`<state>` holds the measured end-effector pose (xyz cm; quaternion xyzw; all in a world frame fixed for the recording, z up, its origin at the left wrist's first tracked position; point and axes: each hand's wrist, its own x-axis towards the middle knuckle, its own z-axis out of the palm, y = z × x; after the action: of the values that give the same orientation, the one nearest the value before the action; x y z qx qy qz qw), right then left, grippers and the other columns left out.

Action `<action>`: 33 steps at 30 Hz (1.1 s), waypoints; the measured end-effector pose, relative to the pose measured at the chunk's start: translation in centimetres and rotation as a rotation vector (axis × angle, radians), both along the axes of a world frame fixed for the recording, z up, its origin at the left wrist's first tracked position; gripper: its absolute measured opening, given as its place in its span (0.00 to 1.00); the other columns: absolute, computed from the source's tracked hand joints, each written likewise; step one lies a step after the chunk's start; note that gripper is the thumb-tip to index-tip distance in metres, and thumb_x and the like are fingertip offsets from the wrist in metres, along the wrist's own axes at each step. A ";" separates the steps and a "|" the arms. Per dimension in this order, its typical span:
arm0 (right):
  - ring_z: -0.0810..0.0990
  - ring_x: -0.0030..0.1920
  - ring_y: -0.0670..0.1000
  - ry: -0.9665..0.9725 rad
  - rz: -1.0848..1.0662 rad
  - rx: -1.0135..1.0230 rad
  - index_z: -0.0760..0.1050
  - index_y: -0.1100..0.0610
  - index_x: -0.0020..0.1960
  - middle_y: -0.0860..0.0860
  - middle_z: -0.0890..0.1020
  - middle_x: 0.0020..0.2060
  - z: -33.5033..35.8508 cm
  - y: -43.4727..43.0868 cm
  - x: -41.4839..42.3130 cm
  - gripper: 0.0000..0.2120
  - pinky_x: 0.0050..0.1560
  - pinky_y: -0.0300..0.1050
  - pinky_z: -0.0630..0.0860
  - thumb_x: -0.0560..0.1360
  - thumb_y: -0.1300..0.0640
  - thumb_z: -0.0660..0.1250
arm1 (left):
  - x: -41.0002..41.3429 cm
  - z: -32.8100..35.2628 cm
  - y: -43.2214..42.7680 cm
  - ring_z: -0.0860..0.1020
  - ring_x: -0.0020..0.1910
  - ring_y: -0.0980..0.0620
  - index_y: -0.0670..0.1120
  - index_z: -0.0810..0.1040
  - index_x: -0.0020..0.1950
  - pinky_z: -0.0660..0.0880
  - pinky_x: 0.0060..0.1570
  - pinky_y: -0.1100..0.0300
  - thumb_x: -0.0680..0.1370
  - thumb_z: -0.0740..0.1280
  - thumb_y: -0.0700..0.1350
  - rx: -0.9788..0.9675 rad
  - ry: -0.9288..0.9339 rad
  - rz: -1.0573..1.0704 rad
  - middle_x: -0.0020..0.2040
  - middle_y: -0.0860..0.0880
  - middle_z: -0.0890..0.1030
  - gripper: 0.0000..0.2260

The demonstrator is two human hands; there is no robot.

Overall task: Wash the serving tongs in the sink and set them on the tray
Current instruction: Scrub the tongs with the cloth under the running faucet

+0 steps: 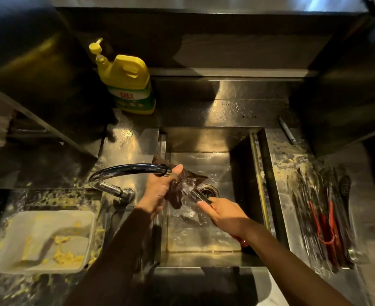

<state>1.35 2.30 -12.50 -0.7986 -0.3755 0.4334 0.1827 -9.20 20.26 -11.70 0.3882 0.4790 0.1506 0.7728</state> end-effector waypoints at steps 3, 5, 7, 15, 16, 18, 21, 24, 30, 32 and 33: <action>0.78 0.38 0.49 -0.131 0.042 0.003 0.78 0.58 0.45 0.51 0.80 0.38 0.2 0.9 1.3 0.32 0.42 0.48 0.73 0.79 0.31 0.52 | -0.1 -0.7 -0.8 0.83 0.55 0.42 0.41 0.79 0.58 0.77 0.60 0.43 0.66 0.79 0.53 -0.073 0.018 0.127 0.55 0.40 0.84 0.27; 0.78 0.36 0.50 -0.055 -0.004 0.009 0.75 0.56 0.40 0.50 0.79 0.35 0.0 1.7 1.0 0.31 0.43 0.50 0.74 0.77 0.29 0.53 | 0.5 -0.9 -1.2 0.84 0.54 0.44 0.42 0.80 0.57 0.77 0.59 0.47 0.67 0.79 0.55 -0.114 0.012 0.220 0.53 0.43 0.85 0.24; 0.75 0.34 0.50 0.095 -0.058 0.034 0.72 0.54 0.38 0.50 0.76 0.32 -0.4 1.6 0.0 0.29 0.44 0.55 0.75 0.77 0.30 0.54 | 0.9 -0.5 -0.9 0.85 0.46 0.50 0.44 0.80 0.48 0.81 0.48 0.57 0.73 0.75 0.47 0.029 0.049 0.164 0.44 0.48 0.86 0.09; 0.75 0.33 0.49 -0.037 0.205 -0.210 0.78 0.58 0.40 0.51 0.78 0.32 1.9 1.4 5.3 0.33 0.39 0.46 0.71 0.75 0.28 0.57 | -1.4 -2.2 -0.5 0.83 0.41 0.51 0.39 0.80 0.54 0.79 0.32 0.62 0.75 0.73 0.45 0.220 0.236 0.022 0.48 0.43 0.84 0.12; 0.76 0.33 0.50 -0.042 0.198 -0.219 0.78 0.57 0.38 0.51 0.78 0.31 2.0 0.7 5.9 0.32 0.40 0.47 0.72 0.75 0.28 0.58 | -1.7 -2.3 -0.8 0.82 0.42 0.53 0.40 0.80 0.54 0.77 0.34 0.64 0.75 0.72 0.46 0.214 0.267 0.042 0.47 0.44 0.83 0.13; 0.78 0.35 0.52 -0.053 0.121 -0.156 0.76 0.54 0.35 0.52 0.78 0.31 2.0 -1.1 6.8 0.29 0.42 0.51 0.74 0.77 0.31 0.58 | -2.2 -2.5 -1.2 0.79 0.42 0.55 0.41 0.78 0.54 0.73 0.35 0.66 0.76 0.71 0.45 0.179 0.275 0.119 0.46 0.47 0.82 0.11; 0.79 0.39 0.55 -0.098 -0.004 -0.011 0.72 0.49 0.42 0.51 0.79 0.35 1.9 -2.7 6.5 0.15 0.44 0.54 0.74 0.82 0.42 0.58 | -2.4 -2.6 -1.9 0.79 0.43 0.51 0.38 0.76 0.58 0.74 0.36 0.63 0.75 0.72 0.44 0.154 0.311 0.143 0.49 0.44 0.82 0.15; 0.77 0.40 0.54 -0.092 -0.072 0.065 0.68 0.52 0.49 0.52 0.77 0.39 1.5 -2.3 4.4 0.09 0.44 0.54 0.72 0.84 0.48 0.57 | -1.6 -1.2 -3.7 0.81 0.45 0.48 0.47 0.76 0.48 0.79 0.46 0.55 0.75 0.72 0.45 0.135 0.289 0.049 0.45 0.47 0.81 0.07; 0.77 0.45 0.52 -0.141 -0.148 0.156 0.72 0.51 0.52 0.49 0.76 0.46 0.9 -2.8 2.5 0.08 0.50 0.52 0.74 0.82 0.48 0.58 | -0.5 1.9 -6.7 0.80 0.40 0.51 0.48 0.78 0.42 0.75 0.36 0.65 0.76 0.72 0.42 0.194 0.307 -0.082 0.38 0.50 0.81 0.05; 0.76 0.46 0.51 -0.213 -0.138 0.224 0.72 0.52 0.54 0.47 0.74 0.47 1.3 -3.1 2.6 0.08 0.49 0.48 0.72 0.83 0.49 0.58 | -0.8 2.6 -7.3 0.82 0.42 0.47 0.47 0.81 0.44 0.77 0.39 0.61 0.75 0.72 0.44 0.220 0.316 -0.141 0.41 0.48 0.83 0.02; 0.76 0.48 0.51 -0.265 -0.108 0.232 0.73 0.52 0.55 0.49 0.74 0.49 1.2 -3.1 2.9 0.09 0.49 0.47 0.70 0.83 0.49 0.58 | -0.9 2.9 -7.4 0.81 0.40 0.46 0.46 0.80 0.45 0.77 0.38 0.59 0.75 0.72 0.44 0.218 0.319 -0.151 0.40 0.46 0.83 0.03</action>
<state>4.22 -0.79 -11.27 -0.8413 -0.4004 0.2678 0.2454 -10.12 12.81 -8.83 0.5234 0.5457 0.0798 0.6495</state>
